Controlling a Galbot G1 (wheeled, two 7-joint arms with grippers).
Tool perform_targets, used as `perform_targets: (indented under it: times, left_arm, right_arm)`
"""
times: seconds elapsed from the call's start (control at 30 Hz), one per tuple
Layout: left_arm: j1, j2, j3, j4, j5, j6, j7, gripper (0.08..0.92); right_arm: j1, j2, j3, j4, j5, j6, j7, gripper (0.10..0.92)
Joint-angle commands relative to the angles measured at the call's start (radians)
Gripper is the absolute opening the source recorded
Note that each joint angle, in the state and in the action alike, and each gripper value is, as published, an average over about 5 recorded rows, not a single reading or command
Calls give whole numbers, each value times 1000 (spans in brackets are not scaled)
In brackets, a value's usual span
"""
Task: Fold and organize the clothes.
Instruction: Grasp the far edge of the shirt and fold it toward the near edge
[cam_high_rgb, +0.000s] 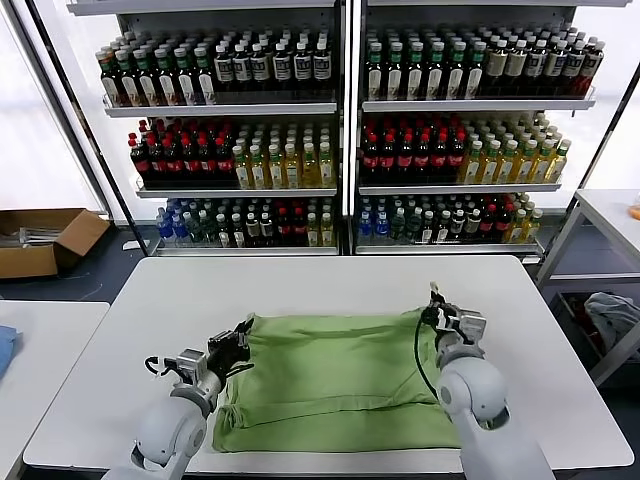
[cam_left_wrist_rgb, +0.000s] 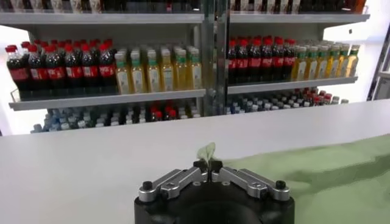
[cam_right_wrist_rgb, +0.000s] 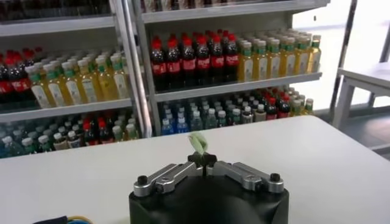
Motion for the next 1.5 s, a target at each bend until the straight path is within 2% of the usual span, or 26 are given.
perform_targets:
  times: [0.03, 0.3, 0.53, 1.2, 1.5]
  left_arm:
    - [103, 2, -20, -69, 32, -9, 7, 92]
    - [201, -8, -39, -124, 88, -25, 40, 92]
    - [274, -31, -37, -136, 122, -36, 29, 92]
    - [366, -40, -47, -207, 200, -49, 30, 92]
    - [371, -53, -46, -199, 239, -49, 26, 93]
  right_arm:
    - [-222, -22, 87, 158, 14, 15, 6, 106]
    - [-359, -35, 83, 197, 3, 39, 2, 106]
    - [-402, -36, 63, 176, -28, 59, 12, 106]
    - [-420, -40, 69, 162, -36, 69, 20, 106]
    - [-411, -35, 56, 142, -80, 71, 7, 108]
